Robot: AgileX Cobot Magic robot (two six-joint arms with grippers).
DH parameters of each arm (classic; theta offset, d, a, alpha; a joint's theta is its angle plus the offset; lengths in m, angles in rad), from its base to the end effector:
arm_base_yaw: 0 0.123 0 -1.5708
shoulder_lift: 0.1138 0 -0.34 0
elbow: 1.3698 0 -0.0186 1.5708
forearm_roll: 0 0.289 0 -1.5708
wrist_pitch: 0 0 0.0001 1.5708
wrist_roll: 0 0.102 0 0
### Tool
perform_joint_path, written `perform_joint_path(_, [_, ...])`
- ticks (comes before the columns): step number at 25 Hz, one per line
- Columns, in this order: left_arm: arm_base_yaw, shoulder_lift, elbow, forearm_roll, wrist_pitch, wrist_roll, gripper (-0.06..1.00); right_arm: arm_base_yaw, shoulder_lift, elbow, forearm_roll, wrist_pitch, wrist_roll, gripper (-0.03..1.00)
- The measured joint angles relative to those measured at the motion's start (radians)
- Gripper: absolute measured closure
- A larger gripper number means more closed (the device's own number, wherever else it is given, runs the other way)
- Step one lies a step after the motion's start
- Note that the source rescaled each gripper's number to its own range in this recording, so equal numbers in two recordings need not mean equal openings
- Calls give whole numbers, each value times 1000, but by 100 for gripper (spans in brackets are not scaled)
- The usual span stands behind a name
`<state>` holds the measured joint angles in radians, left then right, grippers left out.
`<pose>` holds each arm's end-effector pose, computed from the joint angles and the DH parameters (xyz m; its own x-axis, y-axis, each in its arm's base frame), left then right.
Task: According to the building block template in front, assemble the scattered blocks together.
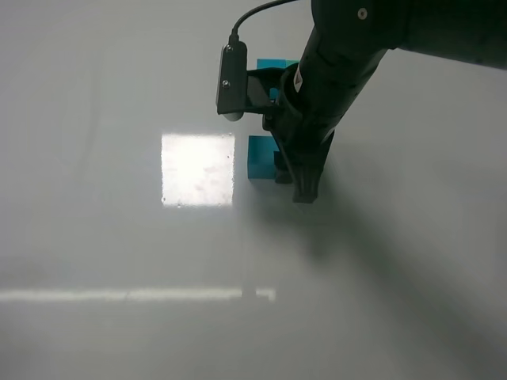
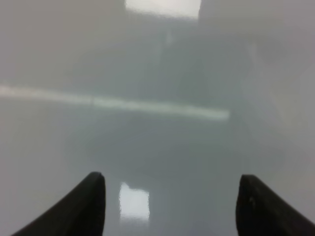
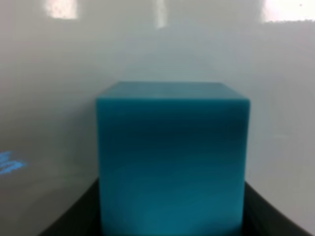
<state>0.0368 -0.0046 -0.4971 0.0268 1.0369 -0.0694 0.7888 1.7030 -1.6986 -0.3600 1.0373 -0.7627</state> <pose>-0.0162 0.0018 0.2918 -0.4289 -0.0715 -0.9005 -0.0816 0.9959 -0.0403 0.3234 0.2816 0.4175 0.1193 -0.9812 -0.1519 -0.7760 0.0032 -0.6307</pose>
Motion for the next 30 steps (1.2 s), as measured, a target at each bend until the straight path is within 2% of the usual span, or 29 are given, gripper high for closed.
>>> perform_joint_path(8, [0,0,0,0,0,0,43,0,0,0,0,-3,-12,95])
perform_joint_path(9, [0,0,0,0,0,0,43,0,0,0,0,-3,-12,88])
perform_joint_path(12, [0,0,0,0,0,0,43,0,0,0,0,-3,-12,53])
perform_joint_path(13, [0,0,0,0,0,0,43,0,0,0,0,-4,-13,46])
perform_joint_path(15, [0,0,0,0,0,0,43,0,0,0,0,-4,-14,40])
perform_joint_path(19, [0,0,0,0,0,0,43,0,-1,0,5,-3,-13,37])
perform_joint_path(26, [0,0,0,0,0,0,43,0,-53,-14,30,32,-5,37])
perform_joint_path(30, [0,0,0,0,0,0,43,0,-125,-39,95,36,0,37])
